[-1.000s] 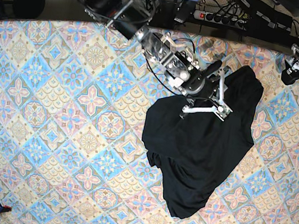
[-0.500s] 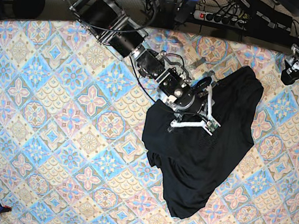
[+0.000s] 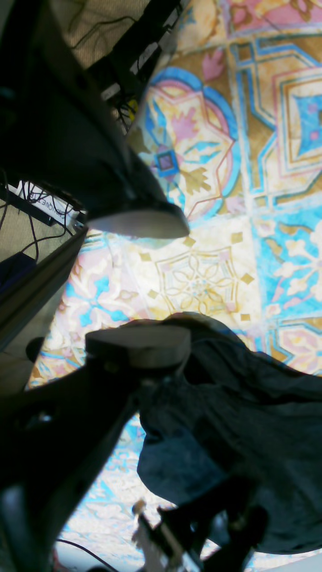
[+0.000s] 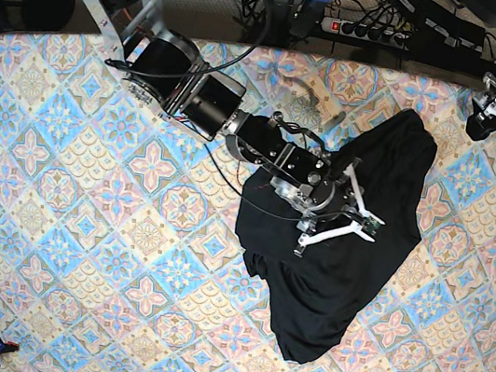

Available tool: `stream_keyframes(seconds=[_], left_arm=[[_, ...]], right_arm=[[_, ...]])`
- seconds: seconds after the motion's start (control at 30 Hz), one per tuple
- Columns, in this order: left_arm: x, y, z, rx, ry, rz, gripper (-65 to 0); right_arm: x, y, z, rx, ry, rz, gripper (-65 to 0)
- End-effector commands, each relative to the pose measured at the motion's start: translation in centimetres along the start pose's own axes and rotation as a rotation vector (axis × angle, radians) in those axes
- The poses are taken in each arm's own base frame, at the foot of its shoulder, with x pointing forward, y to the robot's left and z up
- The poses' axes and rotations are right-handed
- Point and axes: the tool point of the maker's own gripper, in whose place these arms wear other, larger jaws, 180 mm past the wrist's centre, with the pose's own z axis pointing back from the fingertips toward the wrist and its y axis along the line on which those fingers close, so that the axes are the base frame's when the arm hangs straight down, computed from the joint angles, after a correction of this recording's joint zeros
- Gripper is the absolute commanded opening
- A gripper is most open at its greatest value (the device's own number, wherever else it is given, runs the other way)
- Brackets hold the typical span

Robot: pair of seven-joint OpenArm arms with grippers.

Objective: Layout the t-shirt on the table in an organized manner, then fold the t-shirt properly
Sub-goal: 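Reach the right gripper onto the shirt and grasp the fabric, then drag the grasped fabric with the right gripper away from the shirt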

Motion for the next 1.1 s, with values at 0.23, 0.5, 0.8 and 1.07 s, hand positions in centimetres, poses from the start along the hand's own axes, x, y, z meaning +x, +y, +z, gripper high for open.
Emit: stream_keyframes(seconds=[0.23,0.5,0.8,1.07], left_arm=[[0.9,-0.4,0.4,-0.013,-0.022,-0.018,-34.1],[0.8,-0.4,0.4,-0.014,-0.021,-0.017,-34.1],[0.7,-0.5,0.3,-0.016,-0.02,-0.017,-34.1],[0.9,-0.5,0.3,-0.017,-0.026,-0.017,-34.1]], right_arm=[[1.2,0.6,-0.4,0.003,-0.02,0.128,-41.7],[-0.6,0.2,-1.3,-0.002,-0.002,0.132,-42.0],[-1.3,-0.6,-1.4,-0.013,0.017,0.095,-64.0],[6.1,-3.5,2.2,-0.061,-0.178,-0.023,-65.0]])
